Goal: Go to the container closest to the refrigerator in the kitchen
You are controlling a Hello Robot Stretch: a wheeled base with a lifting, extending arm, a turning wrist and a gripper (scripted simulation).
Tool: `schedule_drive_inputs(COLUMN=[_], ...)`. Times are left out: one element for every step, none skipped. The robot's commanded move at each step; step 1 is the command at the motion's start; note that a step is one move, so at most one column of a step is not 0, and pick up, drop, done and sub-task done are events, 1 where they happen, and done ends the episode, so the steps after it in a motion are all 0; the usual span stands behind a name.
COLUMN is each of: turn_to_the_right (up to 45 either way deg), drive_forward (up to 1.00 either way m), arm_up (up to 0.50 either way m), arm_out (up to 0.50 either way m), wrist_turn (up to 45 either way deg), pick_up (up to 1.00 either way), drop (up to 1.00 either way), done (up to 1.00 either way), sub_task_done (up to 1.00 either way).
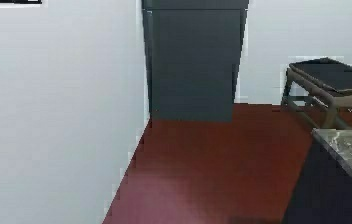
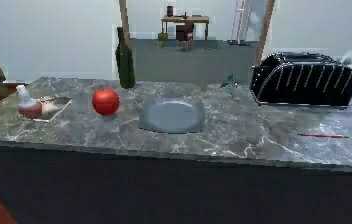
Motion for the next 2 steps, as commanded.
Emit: schedule_drive_inputs(turn_to_the_right=[0.0,45.0], drive_forward=[0.95,0.00], arm_up=[0.00,0.00], arm_out=[0.00,0.00], wrist_turn=[0.0,0.0], pick_up=[0.00,0.00], drop=[0.00,0.00], done=[0.00,0.00], sub_task_done=[0.00,0.00])
